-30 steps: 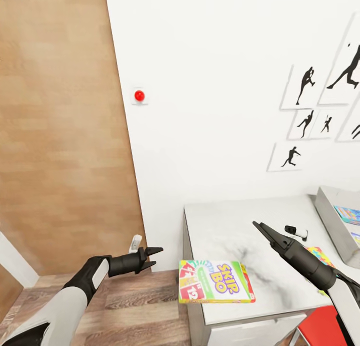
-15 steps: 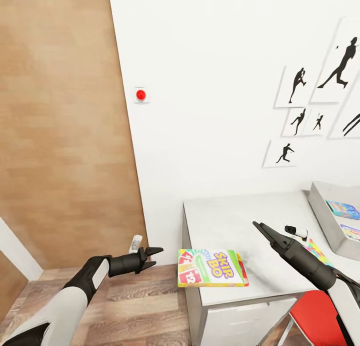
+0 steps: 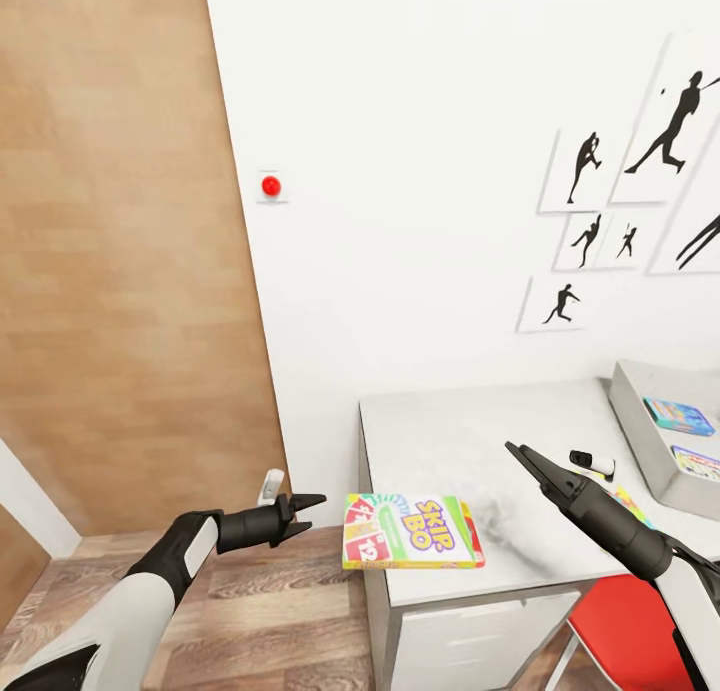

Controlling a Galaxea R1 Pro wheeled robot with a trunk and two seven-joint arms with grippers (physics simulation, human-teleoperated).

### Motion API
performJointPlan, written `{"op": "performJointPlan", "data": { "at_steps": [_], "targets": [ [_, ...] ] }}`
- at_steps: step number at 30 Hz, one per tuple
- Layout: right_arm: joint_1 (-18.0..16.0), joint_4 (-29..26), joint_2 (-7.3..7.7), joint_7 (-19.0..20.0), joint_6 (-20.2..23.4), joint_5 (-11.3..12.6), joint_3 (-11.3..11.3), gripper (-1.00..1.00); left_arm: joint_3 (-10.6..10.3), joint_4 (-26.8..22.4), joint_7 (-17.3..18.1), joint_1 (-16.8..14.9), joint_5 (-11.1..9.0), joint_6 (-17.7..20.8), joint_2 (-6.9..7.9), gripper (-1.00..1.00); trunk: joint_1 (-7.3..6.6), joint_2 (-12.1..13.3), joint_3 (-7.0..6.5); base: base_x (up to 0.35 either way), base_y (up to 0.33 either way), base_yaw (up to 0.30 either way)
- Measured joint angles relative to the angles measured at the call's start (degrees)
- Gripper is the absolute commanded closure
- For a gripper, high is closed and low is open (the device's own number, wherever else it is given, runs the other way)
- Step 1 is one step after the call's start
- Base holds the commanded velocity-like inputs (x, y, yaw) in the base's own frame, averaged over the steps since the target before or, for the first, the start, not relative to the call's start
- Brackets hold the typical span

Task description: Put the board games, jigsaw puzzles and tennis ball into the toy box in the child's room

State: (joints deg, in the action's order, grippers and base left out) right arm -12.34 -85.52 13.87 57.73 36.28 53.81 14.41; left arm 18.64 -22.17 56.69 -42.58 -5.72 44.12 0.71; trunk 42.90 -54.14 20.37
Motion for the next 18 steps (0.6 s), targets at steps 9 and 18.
{"op": "performJointPlan", "data": {
  "at_steps": [9, 18],
  "targets": [
    [0.00, 0.00, 0.00, -0.04, -0.07, 0.01, 0.00, -1.00, 0.06, 0.00, -0.01, -0.03, 0.00, 0.01, 0.00, -1.00, 1.98, -3.61, 1.62, 0.000, 0.000, 0.000],
    [0.29, 0.00, -0.06, -0.04, -0.26, -0.09, 0.00, -1.00, 0.01, 0.00, 0.00, -0.04, 0.00, -0.06, 0.00, -1.00, 3.96, -7.23, 3.24, 0.000, 0.000, 0.000]
  ]
}}
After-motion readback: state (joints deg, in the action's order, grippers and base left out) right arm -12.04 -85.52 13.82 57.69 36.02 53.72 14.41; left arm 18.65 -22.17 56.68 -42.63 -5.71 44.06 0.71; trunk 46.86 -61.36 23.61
